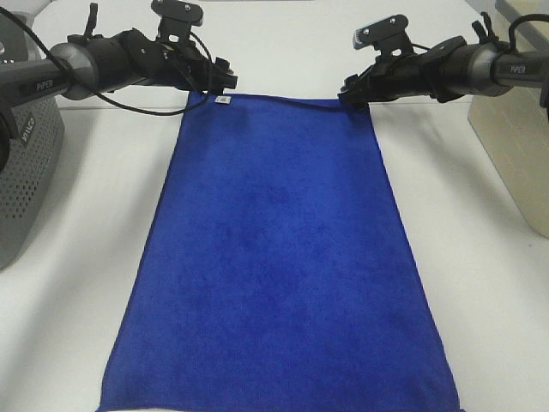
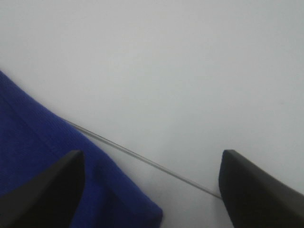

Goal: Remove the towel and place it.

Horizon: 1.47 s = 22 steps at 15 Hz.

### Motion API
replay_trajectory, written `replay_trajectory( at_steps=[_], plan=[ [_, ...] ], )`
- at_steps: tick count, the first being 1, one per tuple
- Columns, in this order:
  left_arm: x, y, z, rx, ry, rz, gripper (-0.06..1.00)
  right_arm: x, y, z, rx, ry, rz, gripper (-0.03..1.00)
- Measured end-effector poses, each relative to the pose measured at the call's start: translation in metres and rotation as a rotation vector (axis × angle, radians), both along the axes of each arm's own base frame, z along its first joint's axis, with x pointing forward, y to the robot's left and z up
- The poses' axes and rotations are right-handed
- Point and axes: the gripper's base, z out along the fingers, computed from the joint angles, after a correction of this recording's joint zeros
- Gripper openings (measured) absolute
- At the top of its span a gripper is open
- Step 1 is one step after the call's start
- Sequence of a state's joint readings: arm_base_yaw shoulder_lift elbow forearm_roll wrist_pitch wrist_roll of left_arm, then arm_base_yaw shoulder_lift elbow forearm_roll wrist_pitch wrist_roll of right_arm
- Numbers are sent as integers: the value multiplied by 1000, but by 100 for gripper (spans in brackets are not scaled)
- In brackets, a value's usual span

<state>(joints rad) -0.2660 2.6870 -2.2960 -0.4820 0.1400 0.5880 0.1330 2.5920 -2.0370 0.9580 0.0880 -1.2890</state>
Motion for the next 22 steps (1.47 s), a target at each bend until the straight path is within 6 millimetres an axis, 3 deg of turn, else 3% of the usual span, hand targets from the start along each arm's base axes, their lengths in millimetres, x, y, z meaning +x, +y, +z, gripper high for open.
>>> replay_trajectory(
  at_steps=[2,3,4,7,10,14,15,18,19,21,22],
  plan=[
    [-2,-1,0,3,32,-18,71,-5,7,29,75,28,53,77],
    [-6,-4,10,5,78,-54,71,-14,13,62,168,89,79,77],
    [-7,-4,16,2,84,-61,72,-16,13,68,183,113,74,77],
    [-18,-5,59,-24,155,-84,81,-40,8,108,181,327,9,82],
    [-41,8,111,23,299,-9,83,-68,-14,157,102,466,-234,83],
    [-84,42,171,88,540,251,84,-111,-31,230,90,486,-382,83],
    [-89,46,180,94,551,268,84,-117,-32,237,87,495,-383,83],
    [-112,79,232,58,516,338,84,-142,-46,259,82,578,-420,83],
    [-121,116,259,8,469,405,84,-149,-78,272,124,570,-511,81],
    [-128,144,274,-40,449,445,84,-162,-104,291,170,525,-587,79],
    [-133,148,281,-43,438,439,84,-171,-109,303,182,497,-598,79]
  ],
)
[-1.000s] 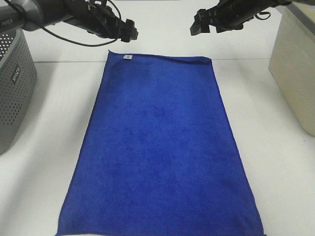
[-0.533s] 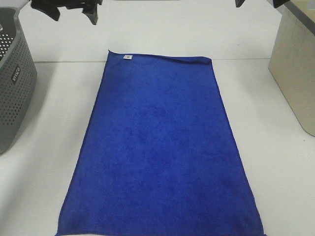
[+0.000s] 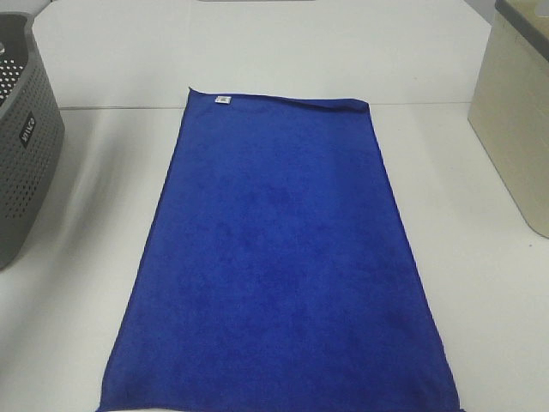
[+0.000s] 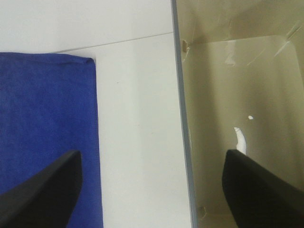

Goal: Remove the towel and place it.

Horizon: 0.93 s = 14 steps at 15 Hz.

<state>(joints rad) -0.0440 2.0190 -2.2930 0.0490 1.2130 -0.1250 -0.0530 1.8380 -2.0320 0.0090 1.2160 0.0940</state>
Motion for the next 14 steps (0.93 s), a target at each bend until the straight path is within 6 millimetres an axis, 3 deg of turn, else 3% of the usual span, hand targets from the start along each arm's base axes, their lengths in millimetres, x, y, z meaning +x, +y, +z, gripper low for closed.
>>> replay_trajectory(
  at_steps=[3,5,7,11,14],
  plan=[
    [-38,-1,15,-9,24,-41,84,-54,5,27,15,-38,20,79],
    [-83,2,19,4,65,-48,84,-114,8,38,19,-55,24,79],
    [-144,5,24,14,84,-48,84,-180,13,45,18,-107,31,79],
    [-252,20,19,118,41,12,84,-282,13,28,-40,-196,11,79],
    [-303,27,2,158,-4,55,84,-336,15,-2,-57,-248,5,79]
  ],
)
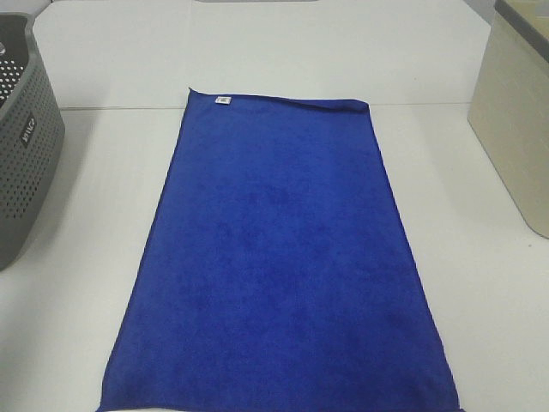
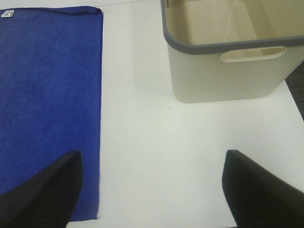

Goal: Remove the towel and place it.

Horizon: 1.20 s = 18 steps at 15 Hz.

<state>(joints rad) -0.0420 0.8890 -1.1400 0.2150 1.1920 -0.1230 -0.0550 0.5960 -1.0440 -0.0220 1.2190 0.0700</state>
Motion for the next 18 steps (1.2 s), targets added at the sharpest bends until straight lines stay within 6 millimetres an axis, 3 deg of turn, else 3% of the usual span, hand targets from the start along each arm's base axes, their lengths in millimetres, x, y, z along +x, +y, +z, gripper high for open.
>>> replay_trajectory(
  at_steps=[2,7,8,11,13,15,18],
  plan=[
    [-30,1,-20,3,-31,-5,84,-25,1,-28,-3,-16,2,79],
    [-89,3,-66,2,-132,-14,84,-61,3,-75,-57,-121,41,79],
    [-114,4,-83,-1,-194,-13,84,-73,4,-91,-60,-162,40,79],
    [-149,6,-100,-7,-336,-10,84,-80,6,-115,-41,-179,53,79],
    [-159,7,-109,-9,-369,-7,84,-77,7,-122,-39,-150,61,79],
    [-158,5,-120,-23,-319,-9,84,-74,7,-122,-59,-177,76,79],
    [-149,-1,-123,-71,-379,-58,84,-68,6,-127,-77,-199,90,78]
  ],
)
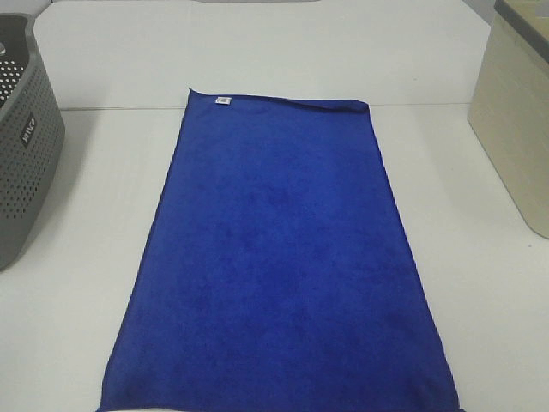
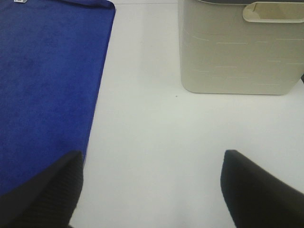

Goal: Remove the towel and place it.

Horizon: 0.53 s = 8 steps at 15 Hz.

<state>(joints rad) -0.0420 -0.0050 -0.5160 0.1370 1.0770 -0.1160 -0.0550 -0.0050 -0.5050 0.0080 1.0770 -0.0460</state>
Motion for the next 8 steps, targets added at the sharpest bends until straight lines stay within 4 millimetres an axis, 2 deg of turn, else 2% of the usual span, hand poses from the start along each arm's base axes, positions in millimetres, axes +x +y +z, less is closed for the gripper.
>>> replay_trajectory(
  at_steps=[8],
  plan=[
    [2,-5,-1,4,-12,-65,84,1,0,0,0,-7,0,77]
  ],
)
